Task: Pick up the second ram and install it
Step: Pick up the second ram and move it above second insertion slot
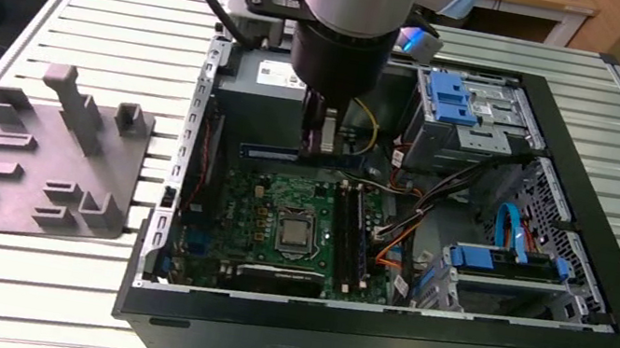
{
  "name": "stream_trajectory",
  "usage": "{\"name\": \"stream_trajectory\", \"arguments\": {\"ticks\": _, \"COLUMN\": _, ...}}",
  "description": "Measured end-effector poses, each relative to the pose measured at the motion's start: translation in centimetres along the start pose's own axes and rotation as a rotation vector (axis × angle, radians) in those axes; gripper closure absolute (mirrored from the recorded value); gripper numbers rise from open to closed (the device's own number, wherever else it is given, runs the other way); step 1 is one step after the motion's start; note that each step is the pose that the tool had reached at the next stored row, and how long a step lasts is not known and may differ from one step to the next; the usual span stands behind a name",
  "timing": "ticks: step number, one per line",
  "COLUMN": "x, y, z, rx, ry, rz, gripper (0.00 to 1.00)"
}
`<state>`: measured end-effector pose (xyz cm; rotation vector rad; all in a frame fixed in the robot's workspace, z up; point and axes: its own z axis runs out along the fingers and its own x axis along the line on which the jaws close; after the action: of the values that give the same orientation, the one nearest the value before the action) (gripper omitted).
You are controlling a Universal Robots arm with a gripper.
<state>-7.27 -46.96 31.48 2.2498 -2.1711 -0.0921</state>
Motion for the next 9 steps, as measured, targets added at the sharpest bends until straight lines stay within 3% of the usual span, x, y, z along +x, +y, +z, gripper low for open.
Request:
{"name": "stream_trajectory", "arguments": {"ticks": 5, "x": 0.05, "y": -0.49, "z": 0.89, "rx": 0.0000, "ry": 0.0000, "rz": 0.000, "gripper": 0.86}}
{"name": "stream_trajectory", "arguments": {"ticks": 9, "x": 0.11, "y": -1.73, "z": 1.56, "rx": 0.0000, "ry": 0.0000, "rz": 0.000, "gripper": 0.86}}
